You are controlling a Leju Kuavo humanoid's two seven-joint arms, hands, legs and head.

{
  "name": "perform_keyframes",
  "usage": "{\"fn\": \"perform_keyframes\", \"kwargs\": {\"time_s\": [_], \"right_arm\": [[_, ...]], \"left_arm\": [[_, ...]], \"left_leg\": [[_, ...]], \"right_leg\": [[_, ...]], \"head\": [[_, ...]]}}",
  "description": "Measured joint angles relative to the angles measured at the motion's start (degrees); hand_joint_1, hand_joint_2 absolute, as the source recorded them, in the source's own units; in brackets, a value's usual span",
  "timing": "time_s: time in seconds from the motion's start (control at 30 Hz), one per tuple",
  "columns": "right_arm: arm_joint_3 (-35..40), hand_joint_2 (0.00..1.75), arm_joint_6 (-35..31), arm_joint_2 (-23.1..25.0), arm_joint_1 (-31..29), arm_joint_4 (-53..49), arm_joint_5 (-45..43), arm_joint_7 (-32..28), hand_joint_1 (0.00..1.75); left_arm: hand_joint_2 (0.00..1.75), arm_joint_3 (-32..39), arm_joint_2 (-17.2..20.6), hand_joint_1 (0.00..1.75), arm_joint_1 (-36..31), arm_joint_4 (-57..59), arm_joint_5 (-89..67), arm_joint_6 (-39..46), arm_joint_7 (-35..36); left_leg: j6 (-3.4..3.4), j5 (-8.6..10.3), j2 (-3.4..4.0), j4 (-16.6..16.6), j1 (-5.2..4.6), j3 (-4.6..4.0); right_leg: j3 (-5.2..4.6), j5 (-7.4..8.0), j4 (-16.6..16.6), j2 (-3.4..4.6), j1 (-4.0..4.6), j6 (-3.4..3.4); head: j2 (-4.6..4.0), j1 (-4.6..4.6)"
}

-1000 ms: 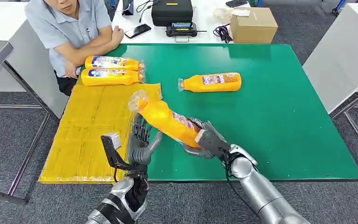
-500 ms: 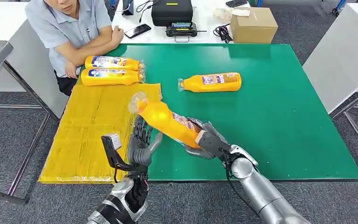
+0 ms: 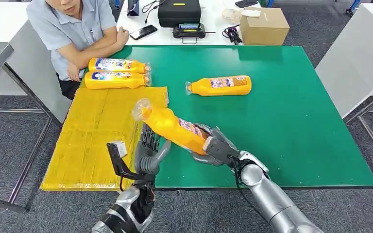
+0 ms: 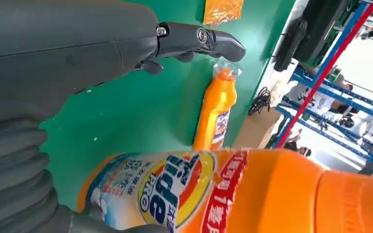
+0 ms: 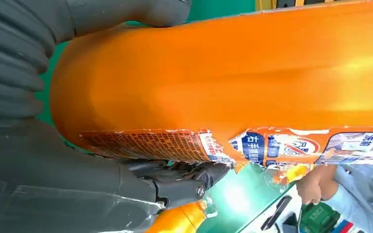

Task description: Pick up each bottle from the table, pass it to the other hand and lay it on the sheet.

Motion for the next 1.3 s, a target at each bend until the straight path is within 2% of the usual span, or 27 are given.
{"fn": "perform_keyframes", "kwargs": {"time_s": [0.63,1.3], "right_arm": [[-0.85,1.75,0.13,0.07,0.45,0.2,-0.7,-0.02,1.75],[-0.79,1.75,0.31,1.09,1.52,1.7,1.29,-0.22,1.75]], "left_arm": [[1.75,0.0,0.0,0.0,0.42,0.0,-0.85,0.44,-0.85],[1.75,-0.57,0.0,0.0,0.77,-0.17,0.48,-4.04,0.87]], "left_leg": [[0.0,0.0,0.0,0.0,0.0,-0.01],[0.0,0.0,0.0,0.0,0.0,-0.01]], "right_leg": [[0.0,0.0,0.0,0.0,0.0,0.0],[0.0,0.0,0.0,0.0,0.0,0.0]], "head": [[0.0,0.02],[0.0,0.0]]}}
